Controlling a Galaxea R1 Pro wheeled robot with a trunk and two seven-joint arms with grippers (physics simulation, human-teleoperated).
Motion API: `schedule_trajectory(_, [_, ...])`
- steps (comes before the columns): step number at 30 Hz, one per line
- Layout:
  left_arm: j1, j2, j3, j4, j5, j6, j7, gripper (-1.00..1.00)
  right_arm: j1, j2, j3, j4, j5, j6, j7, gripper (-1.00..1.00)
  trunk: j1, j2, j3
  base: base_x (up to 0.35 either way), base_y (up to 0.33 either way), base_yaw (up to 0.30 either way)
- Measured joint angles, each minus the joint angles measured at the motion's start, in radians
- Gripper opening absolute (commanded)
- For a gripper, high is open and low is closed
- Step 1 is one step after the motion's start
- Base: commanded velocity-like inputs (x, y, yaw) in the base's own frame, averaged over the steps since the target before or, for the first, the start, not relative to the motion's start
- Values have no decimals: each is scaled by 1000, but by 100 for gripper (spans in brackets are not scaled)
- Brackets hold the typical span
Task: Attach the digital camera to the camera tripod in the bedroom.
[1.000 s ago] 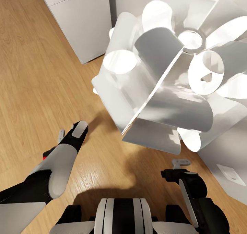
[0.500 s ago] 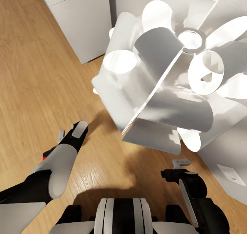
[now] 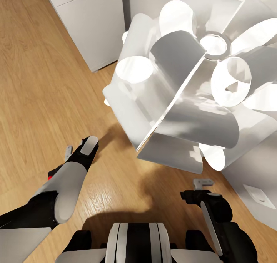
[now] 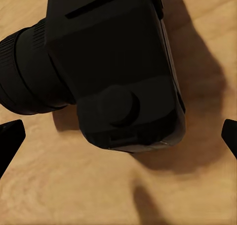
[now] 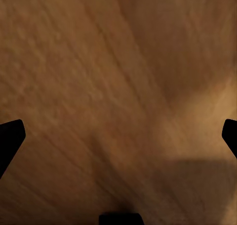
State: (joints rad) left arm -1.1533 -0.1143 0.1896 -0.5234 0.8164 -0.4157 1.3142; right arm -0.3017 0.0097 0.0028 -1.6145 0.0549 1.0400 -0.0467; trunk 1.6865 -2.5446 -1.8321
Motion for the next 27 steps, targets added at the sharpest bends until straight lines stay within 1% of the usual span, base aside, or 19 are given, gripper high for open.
schedule_trajectory(13, [1, 1, 0, 0, 0, 0, -2, 100, 0, 0, 0, 0, 0, 0, 0, 100, 0, 0, 0, 0, 0, 0])
schedule_trajectory(27, [1, 1, 0, 1, -1, 0, -20, 100, 1, 0, 0, 0, 0, 0, 0, 100, 4, -2, 0, 0, 0, 0])
